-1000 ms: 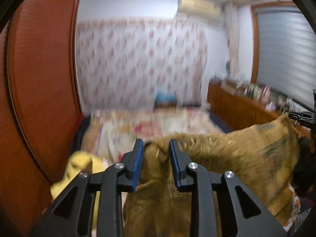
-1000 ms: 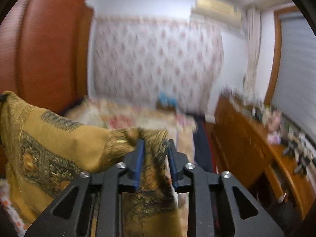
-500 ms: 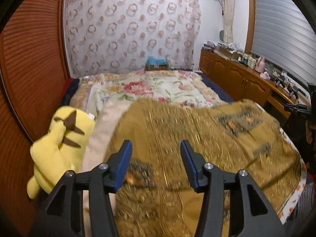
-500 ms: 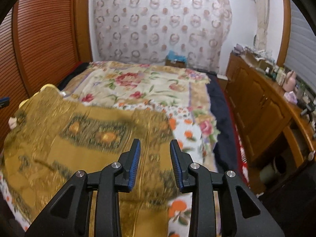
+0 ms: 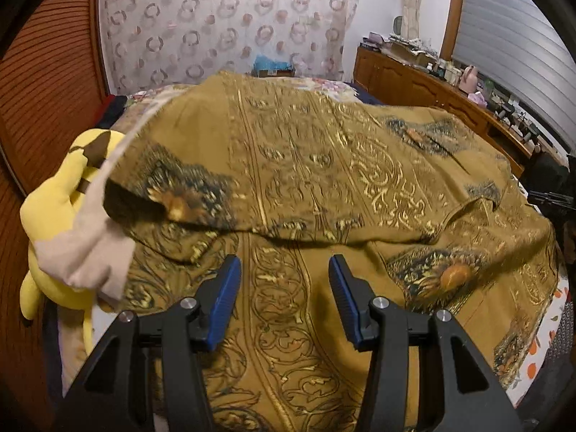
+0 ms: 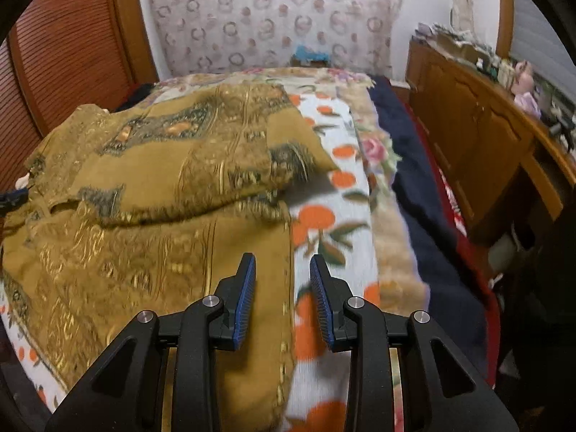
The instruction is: Fold small clothes
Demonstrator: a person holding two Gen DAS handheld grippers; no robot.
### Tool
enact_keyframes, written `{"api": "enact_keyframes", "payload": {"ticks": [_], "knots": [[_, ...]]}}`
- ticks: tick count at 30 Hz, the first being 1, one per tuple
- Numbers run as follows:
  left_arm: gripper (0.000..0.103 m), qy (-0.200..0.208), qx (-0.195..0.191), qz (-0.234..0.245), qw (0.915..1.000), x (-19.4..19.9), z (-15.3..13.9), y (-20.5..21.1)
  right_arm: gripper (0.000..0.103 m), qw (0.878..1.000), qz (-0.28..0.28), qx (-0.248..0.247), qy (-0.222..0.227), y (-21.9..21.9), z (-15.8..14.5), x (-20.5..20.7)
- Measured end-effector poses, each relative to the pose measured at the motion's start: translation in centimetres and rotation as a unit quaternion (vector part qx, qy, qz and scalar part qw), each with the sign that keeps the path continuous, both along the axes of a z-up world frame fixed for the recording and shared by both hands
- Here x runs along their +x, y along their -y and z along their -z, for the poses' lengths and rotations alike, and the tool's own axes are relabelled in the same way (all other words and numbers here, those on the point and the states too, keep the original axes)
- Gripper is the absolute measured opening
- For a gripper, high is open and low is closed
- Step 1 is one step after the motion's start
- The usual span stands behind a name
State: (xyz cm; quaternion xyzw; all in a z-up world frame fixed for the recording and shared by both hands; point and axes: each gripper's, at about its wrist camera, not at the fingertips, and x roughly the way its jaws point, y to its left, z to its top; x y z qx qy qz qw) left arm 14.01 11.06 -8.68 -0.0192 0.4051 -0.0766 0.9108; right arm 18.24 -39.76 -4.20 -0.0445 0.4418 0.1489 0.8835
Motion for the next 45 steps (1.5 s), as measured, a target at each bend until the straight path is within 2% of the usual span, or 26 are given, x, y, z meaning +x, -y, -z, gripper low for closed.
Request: {"api": "enact_keyframes", "payload": {"ticks": [3,5,8,10,11,12,14,15,23,29,32,36,39,45], "knots": [[0.05,0.003,0.009,0.001,1.0,-0.3,0.4,0.4,0.03,1.0,-0.007,0.004,-0.006,0.1,0.5,-1.2],[0.057,0.006,0.011,0.005,0.9999,-0.5,0.7,0.7,0.03,1.0,-0.011,0.004,-0.009,-0.1,0.7,-1.8],[0.059,0.002,0.024,0.009,0.9997,-0.5,0.9,1.2,0.03,1.0,-0.016,-0.013,-0.004,-0.4,1.0,-2.5],[0.06,0.0,0.033,0.009,0.9994,-0.4,0.9,1.4,0.025,1.0,-0.019,-0.02,-0.002,-0.6,1.0,-2.9],[0.061,-0.001,0.039,0.009,0.9992,-0.4,1.0,1.6,0.014,0.999,-0.025,-0.023,-0.001,-0.7,1.0,-3.2],[0.064,-0.002,0.046,0.011,0.9989,-0.4,1.0,1.8,0.006,0.999,-0.032,-0.025,0.0,-0.9,1.0,-3.3],[0.072,-0.006,0.062,0.02,0.9979,-0.3,1.2,2.6,0.001,0.999,-0.045,-0.03,0.002,-1.1,0.9,-3.8],[0.077,-0.008,0.072,0.024,0.9971,-0.2,1.4,3.0,0.0,0.998,-0.044,-0.032,0.004,-1.0,0.8,-4.0],[0.079,-0.009,0.074,0.024,0.9969,-0.1,1.2,3.1,0.0,0.999,-0.034,-0.03,0.028,0.3,-1.5,-6.2],[0.08,-0.009,0.073,0.024,0.997,0.0,1.1,3.0,0.001,0.999,-0.019,-0.017,0.03,0.4,-1.7,-5.3],[0.08,-0.009,0.074,0.024,0.997,-0.1,1.1,3.0,0.009,0.999,-0.012,-0.009,0.044,0.2,-2.3,-4.8],[0.08,-0.009,0.073,0.024,0.997,-0.1,1.1,3.0,0.037,0.999,-0.012,0.008,0.051,-0.9,-2.9,-3.1],[0.08,-0.009,0.073,0.024,0.997,-0.1,1.1,2.9,0.042,0.999,-0.013,0.025,0.041,-2.1,-2.7,-1.5],[0.08,-0.009,0.074,0.024,0.9969,-0.1,1.1,3.1,0.045,0.999,0.002,0.048,0.0,-4.0,-1.1,2.0]]}}
